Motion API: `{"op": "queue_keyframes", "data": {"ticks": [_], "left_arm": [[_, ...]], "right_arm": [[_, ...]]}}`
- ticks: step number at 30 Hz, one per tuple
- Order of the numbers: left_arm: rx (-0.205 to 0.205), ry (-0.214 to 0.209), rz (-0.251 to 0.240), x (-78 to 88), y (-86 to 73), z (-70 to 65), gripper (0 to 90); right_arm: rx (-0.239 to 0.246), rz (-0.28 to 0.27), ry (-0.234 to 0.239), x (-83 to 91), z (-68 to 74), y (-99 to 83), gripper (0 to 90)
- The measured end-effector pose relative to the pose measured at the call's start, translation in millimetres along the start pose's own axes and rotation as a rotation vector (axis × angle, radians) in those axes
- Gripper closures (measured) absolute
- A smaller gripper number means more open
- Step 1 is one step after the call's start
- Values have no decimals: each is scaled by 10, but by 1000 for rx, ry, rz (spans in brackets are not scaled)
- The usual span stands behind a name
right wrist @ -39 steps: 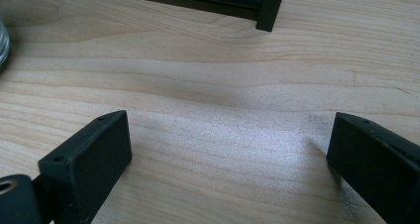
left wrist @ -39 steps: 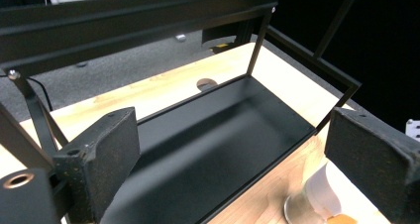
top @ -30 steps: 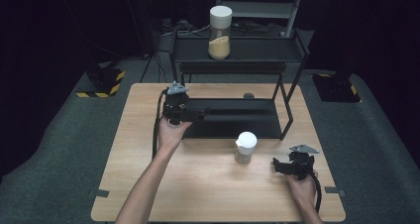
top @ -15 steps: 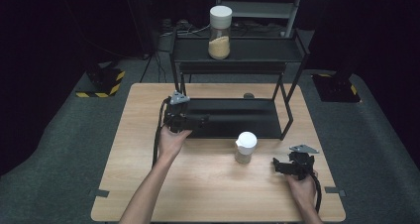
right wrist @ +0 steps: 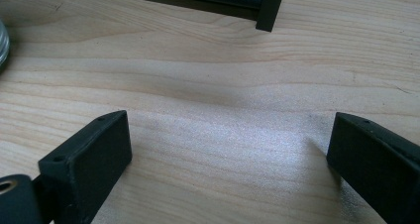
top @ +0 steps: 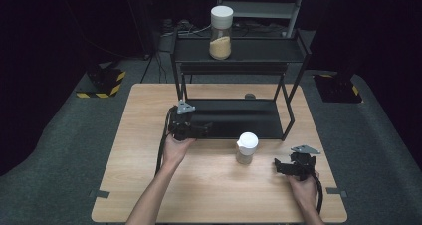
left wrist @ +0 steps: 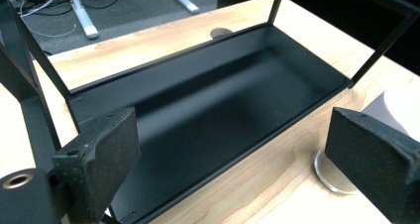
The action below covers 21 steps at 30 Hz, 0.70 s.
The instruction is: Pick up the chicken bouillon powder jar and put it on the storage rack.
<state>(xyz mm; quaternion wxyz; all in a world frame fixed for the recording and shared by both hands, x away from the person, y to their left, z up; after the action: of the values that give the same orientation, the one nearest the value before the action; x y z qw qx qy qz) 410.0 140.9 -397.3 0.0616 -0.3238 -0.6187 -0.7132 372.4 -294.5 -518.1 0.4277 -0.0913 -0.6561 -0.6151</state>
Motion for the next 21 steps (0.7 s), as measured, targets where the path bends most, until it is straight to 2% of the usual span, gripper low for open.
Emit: {"op": "queue_keyframes", "data": {"ticks": [14, 16, 21], "left_arm": [[2, 20, 33, -94, -216, -47, 66], [-12, 42, 41, -112, -258, -59, 65], [-14, 52, 56, -143, -319, -54, 65]], "right_arm": [[0, 0, 0, 0, 0, 0, 26], [0, 0, 0, 0, 0, 0, 26], [0, 0, 0, 0, 0, 0, 25]]}}
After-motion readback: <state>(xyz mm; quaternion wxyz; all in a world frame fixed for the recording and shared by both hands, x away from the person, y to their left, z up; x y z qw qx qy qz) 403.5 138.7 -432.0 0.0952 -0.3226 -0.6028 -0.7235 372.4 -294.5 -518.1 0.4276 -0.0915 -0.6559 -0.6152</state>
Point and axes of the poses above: each handheld gripper's, and its own axes: x roughly backward along the jaws, y roughly out of its top, z roughly to its left, the point moved 10 cm from there along -x, roughly forward along the jaws, and after that the axes turned 12 degrees about y, right-handed, at the moved point
